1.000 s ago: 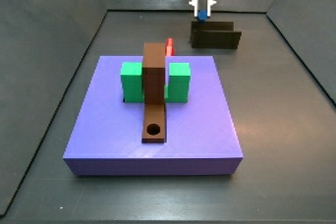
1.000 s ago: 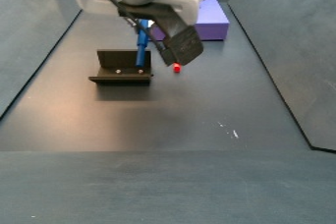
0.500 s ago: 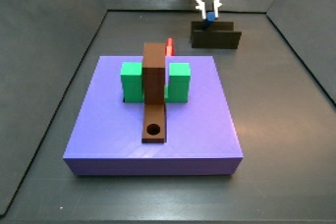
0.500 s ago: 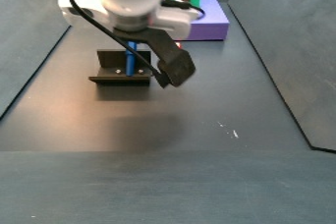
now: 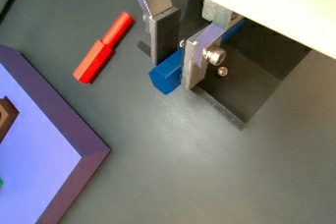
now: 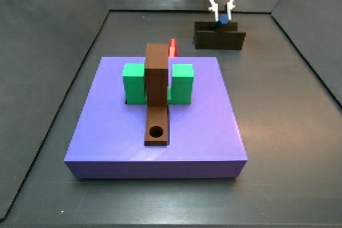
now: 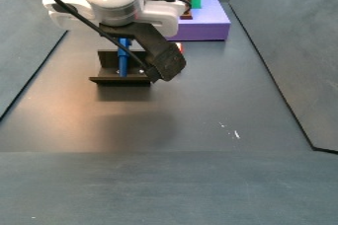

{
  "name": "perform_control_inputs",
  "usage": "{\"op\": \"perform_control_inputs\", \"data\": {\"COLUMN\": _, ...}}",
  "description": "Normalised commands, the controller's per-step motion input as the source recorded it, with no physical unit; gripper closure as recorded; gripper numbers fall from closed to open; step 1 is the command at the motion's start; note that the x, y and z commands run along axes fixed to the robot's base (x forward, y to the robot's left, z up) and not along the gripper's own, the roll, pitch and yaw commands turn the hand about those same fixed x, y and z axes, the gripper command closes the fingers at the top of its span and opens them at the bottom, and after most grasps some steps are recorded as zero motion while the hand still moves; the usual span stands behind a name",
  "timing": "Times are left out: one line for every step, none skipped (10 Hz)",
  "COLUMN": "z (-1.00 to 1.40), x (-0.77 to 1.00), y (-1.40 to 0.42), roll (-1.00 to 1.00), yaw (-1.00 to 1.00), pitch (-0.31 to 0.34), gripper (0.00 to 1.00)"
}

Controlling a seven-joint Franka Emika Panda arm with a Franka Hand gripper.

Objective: Pick up the blue object. Move up. Place the blue object on the fixture. Regrasp the blue object. Move to above the board. Insert the blue object.
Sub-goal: Place the blue object on the fixture.

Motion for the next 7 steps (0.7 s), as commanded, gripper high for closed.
{"op": "perform_control_inputs", "data": {"z": -0.01, "x": 0.00, "y": 0.20, "roll": -0.58, "yaw": -0.02, "pitch": -0.331, "gripper": 1.00}}
{"op": "perform_control_inputs", "data": {"z": 0.00, "x": 0.11, "y": 0.02, "roll": -0.54, "yaw": 0.00, "pitch": -0.311, "gripper": 1.00}}
{"op": "perform_control_inputs", "data": {"z": 0.03, "x": 0.19, "y": -0.07, "roll": -0.28, "yaw": 0.00, "pitch": -0.134, "gripper": 1.00}}
{"op": "perform_control_inputs", "data": {"z": 0.00, "x": 0.20, "y": -0.13, "roll": -0.09, "yaw": 0.00, "pitch": -0.049, "gripper": 1.00}}
{"op": "perform_control_inputs", "data": {"z": 0.00, "x": 0.11, "y": -0.03, "roll": 0.00, "yaw": 0.00, "pitch": -0.023, "gripper": 1.00}}
{"op": "perform_control_inputs", "data": {"z": -0.02, "x": 0.00, "y": 0.00, "roll": 0.00, "yaw": 0.00, "pitch": -0.009, "gripper": 1.00}}
{"op": "perform_control_inputs", "data": {"z": -0.13, "x": -0.05, "y": 0.02, "roll": 0.00, "yaw": 0.00, "pitch": -0.123, "gripper": 1.00}}
